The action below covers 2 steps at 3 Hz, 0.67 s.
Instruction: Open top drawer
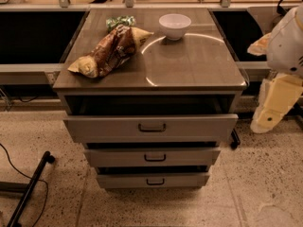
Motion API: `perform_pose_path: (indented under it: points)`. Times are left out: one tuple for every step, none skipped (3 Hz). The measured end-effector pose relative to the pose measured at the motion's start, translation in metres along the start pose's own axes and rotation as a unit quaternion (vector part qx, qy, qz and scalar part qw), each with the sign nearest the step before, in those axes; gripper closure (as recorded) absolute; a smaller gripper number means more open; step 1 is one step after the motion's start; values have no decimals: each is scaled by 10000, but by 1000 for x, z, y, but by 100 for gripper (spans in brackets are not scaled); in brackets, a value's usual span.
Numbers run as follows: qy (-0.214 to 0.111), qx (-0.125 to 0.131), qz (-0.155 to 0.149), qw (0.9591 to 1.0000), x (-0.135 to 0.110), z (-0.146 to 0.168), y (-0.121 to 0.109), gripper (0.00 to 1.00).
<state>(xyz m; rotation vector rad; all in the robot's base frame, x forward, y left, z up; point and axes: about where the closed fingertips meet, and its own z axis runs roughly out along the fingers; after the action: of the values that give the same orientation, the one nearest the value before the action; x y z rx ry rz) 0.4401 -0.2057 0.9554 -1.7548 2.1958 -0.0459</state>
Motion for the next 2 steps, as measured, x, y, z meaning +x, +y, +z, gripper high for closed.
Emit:
perform_pose_path:
  points:
    - [-246, -221, -235, 9992, -10, 40, 13, 0]
    - [-427, -443, -414, 9972, -20, 79, 31, 0]
